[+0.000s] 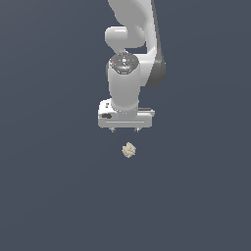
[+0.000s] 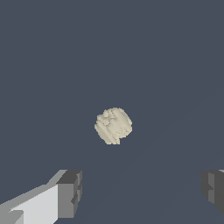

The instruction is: Pick up the object and move it to a goal position.

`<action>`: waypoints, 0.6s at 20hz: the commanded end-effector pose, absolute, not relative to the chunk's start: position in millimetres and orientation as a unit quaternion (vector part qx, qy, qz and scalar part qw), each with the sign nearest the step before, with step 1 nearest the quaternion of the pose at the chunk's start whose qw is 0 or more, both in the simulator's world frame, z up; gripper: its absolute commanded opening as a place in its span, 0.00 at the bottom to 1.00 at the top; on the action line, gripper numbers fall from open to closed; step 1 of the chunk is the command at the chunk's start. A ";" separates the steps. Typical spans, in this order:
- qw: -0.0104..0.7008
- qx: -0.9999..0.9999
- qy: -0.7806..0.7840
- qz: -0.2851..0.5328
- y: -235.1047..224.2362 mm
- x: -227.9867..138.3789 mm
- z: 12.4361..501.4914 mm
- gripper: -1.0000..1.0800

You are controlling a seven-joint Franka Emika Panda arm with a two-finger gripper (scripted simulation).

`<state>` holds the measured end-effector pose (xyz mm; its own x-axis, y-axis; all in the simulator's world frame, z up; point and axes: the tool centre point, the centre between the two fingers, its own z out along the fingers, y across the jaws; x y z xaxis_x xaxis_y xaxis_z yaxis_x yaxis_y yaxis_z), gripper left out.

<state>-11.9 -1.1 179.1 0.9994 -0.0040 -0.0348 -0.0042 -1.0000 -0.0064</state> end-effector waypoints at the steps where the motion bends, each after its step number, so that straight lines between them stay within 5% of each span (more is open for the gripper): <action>1: 0.003 -1.000 0.002 0.017 -1.1 -11.9 179.1 0.96; 12: -0.010 -1.000 0.004 0.022 -28.6 -15.5 177.4 0.96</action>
